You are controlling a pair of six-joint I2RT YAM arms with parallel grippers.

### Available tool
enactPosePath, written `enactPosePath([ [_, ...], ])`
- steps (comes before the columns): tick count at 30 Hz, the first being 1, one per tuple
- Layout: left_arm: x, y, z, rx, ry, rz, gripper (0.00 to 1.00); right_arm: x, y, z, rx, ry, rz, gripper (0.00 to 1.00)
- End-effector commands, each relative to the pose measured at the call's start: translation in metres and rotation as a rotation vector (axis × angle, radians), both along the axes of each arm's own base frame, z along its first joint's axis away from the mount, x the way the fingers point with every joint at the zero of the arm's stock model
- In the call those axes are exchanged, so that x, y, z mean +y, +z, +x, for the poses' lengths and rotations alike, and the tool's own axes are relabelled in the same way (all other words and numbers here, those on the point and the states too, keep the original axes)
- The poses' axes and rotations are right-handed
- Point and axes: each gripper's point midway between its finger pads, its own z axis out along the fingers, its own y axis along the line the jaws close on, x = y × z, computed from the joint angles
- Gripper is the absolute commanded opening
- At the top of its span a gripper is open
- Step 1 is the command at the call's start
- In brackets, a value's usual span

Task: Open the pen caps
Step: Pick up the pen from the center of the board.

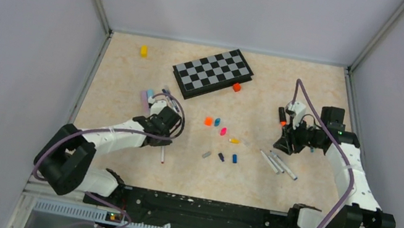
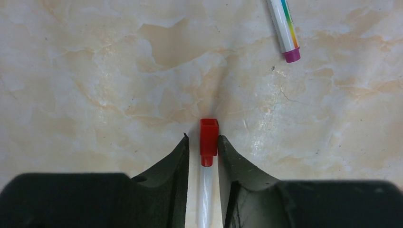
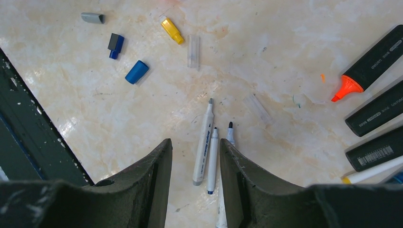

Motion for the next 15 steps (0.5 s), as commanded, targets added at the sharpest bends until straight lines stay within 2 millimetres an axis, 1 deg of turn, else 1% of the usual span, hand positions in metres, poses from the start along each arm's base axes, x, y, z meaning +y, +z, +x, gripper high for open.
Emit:
enactPosePath([
  [1, -0.007, 0.009, 0.014, -0.024, -0.011, -0.017, 0.3, 0.001, 0.003, 0.002, -0.02, 0.019, 0.011, 0.41],
  [9, -0.011, 0.003, 0.013, 0.005, -0.037, -0.017, 0.27, 0.002, 0.003, 0.002, -0.02, 0.021, 0.013, 0.41],
  [15, -0.01, -0.001, 0.012, 0.019, -0.038, -0.012, 0.26, 0.002, 0.003, 0.001, -0.02, 0.024, 0.015, 0.41],
])
